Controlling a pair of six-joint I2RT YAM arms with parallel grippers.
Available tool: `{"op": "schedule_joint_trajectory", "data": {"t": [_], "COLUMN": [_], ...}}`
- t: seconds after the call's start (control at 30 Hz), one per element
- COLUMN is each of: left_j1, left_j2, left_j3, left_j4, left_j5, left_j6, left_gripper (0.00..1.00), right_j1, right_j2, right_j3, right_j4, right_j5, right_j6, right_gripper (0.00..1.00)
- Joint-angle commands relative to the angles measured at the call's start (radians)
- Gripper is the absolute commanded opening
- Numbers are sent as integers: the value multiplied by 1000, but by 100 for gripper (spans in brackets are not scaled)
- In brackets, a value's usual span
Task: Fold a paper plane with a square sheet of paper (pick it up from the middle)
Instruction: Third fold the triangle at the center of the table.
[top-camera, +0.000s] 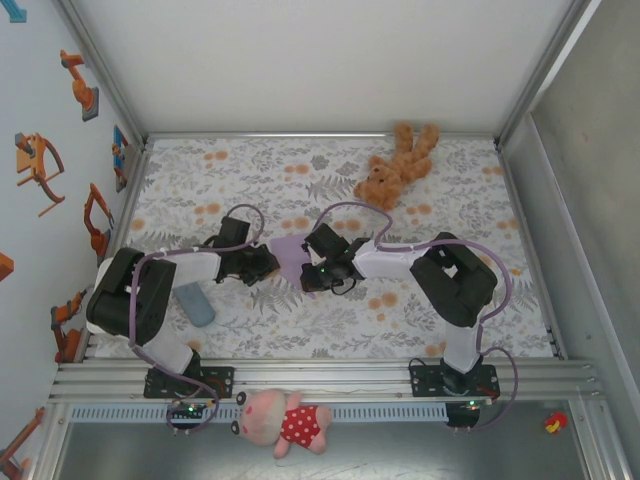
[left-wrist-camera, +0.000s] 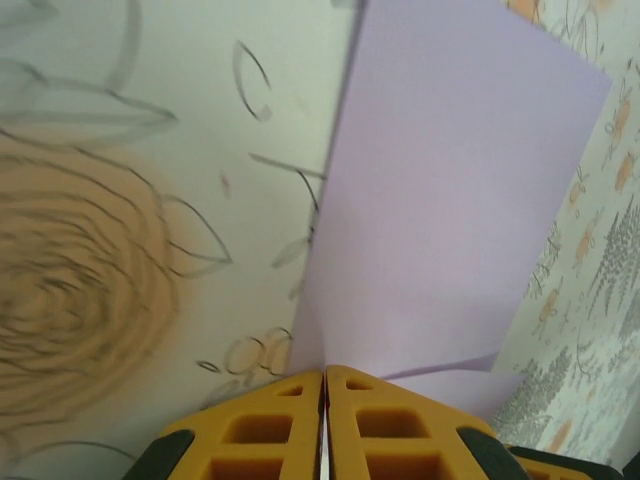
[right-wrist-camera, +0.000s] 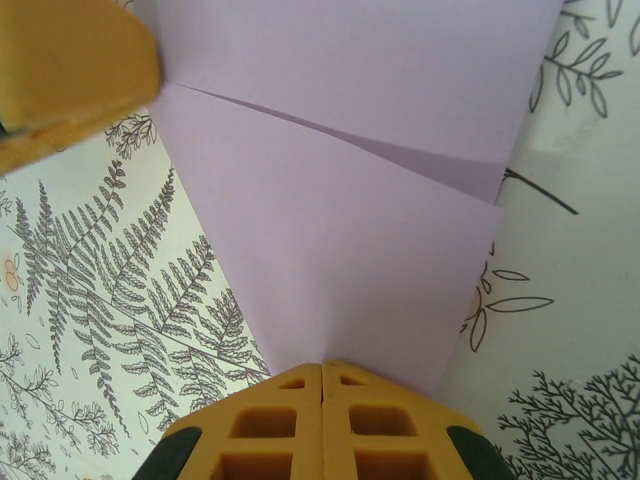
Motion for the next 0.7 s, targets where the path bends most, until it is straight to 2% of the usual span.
{"op": "schedule_joint_trajectory", "data": {"t": [0.0,0.17,0.3,0.47,0.67], "left_j1": [37,25,-36,-132,-148], "left_j2": [-35,-160,-226,-159,-52], "left_j3": [-13,-26,-48,-49,-48], "left_j4": [-48,-17,16,82,150], "left_j5": [-86,-64,-48,-18,8], "left_j6": [60,25,-23,-80,-114], "left_gripper": [10,10,11,10,8], "right_j1": [-10,-14,-16,-26,-34], "right_j2": [66,50,50,54,49], "right_j3": [-44,-38,-34,-41,-56], "right_j4": [-119,-74,-40,-13,20], "right_j5": [60,27,-2,-28,-55], "right_j6": [20,48,54,53,50], "right_gripper": [0,0,0,1,0]}}
